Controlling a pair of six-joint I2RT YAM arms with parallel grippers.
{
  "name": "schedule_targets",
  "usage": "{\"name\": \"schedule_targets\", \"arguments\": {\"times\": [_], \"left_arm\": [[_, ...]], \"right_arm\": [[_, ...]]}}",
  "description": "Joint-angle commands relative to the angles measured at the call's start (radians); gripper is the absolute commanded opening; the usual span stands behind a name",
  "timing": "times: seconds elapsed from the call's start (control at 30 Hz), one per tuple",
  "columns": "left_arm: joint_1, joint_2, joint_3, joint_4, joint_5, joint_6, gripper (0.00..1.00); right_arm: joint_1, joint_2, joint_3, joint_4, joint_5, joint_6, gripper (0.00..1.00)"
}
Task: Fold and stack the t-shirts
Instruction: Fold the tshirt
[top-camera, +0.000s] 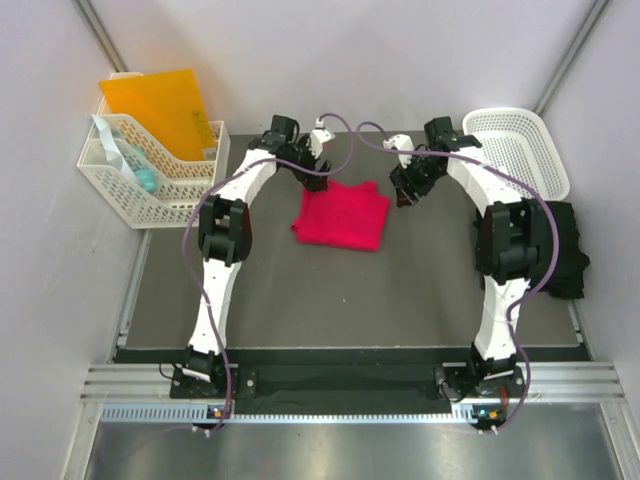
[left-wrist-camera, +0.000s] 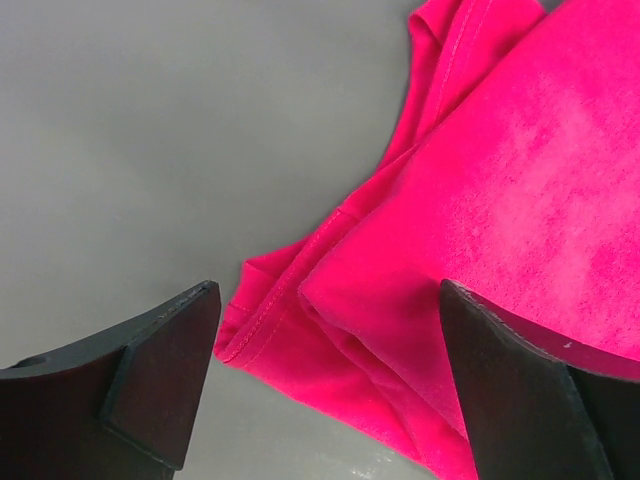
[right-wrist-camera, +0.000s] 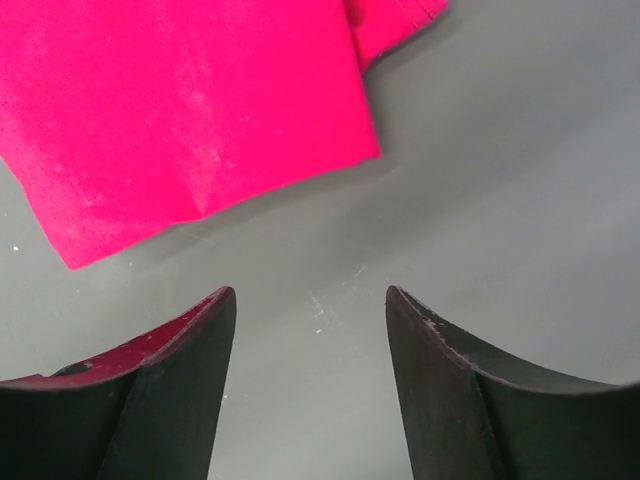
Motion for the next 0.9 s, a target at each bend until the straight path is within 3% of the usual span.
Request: {"name": "schedule_targets", "arguments": {"times": [0.0, 0.23, 0.33, 0.43, 0.5, 0.63, 0.87], "left_arm": [[0.001, -0.001, 0.032, 0.018, 0.008, 0.015, 0.89], [0.001, -0.001, 0.031, 0.063, -0.001, -0.001, 0.63], [0.001, -0.001, 0.031, 0.075, 0.002, -0.004, 0.60], [0.001, -0.001, 0.031, 0.075, 0.005, -0.001, 0.51], [0.003, -0.003, 0.027, 0.070, 0.010, -0.002, 0.54], [0.003, -0.007, 0.014, 0.075, 0.000, -0.007, 0.68], [0.003, -0.012, -0.005, 0.089, 0.007, -0.008, 0.63]], "right_arm": [[-0.003, -0.008, 0.046, 0.011, -0.025, 0.003, 0.61], [0.000, -0.005, 0.043, 0.019, -0.024, 0.011, 0.59], [0.000, -0.005, 0.044, 0.025, -0.016, 0.009, 0.59], [0.002, -0.003, 0.047, 0.028, -0.007, 0.008, 0.58], [0.002, 0.000, 0.050, 0.029, -0.005, 0.008, 0.58], [0.005, 0.003, 0.050, 0.029, -0.004, 0.011, 0.58], [0.010, 0.012, 0.041, 0.032, 0.002, 0.011, 0.59]]}}
